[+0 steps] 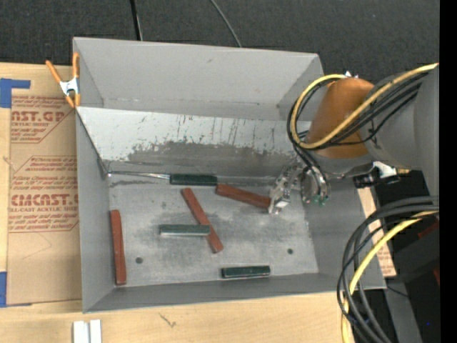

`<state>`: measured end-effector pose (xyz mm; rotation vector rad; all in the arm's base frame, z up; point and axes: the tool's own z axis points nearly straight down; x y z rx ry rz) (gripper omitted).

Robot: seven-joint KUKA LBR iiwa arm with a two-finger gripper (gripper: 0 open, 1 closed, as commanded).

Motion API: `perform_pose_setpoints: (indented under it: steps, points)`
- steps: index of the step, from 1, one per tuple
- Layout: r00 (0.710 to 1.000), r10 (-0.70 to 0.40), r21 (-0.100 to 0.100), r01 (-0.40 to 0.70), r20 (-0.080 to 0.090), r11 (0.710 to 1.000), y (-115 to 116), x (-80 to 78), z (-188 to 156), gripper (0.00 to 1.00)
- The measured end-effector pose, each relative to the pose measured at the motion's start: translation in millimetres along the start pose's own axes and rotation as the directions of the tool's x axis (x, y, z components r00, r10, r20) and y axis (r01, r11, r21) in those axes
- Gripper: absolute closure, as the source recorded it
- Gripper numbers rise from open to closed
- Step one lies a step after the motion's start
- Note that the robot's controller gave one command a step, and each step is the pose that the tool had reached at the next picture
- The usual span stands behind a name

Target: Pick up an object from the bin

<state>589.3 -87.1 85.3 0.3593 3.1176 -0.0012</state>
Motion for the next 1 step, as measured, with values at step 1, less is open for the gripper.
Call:
perform_pose_setpoints:
  steps: [1]
  points:
    - [0.998,0.069,-0.001,-0.069,-0.003,0.998,-17.6,12.9,-211.7,1.0]
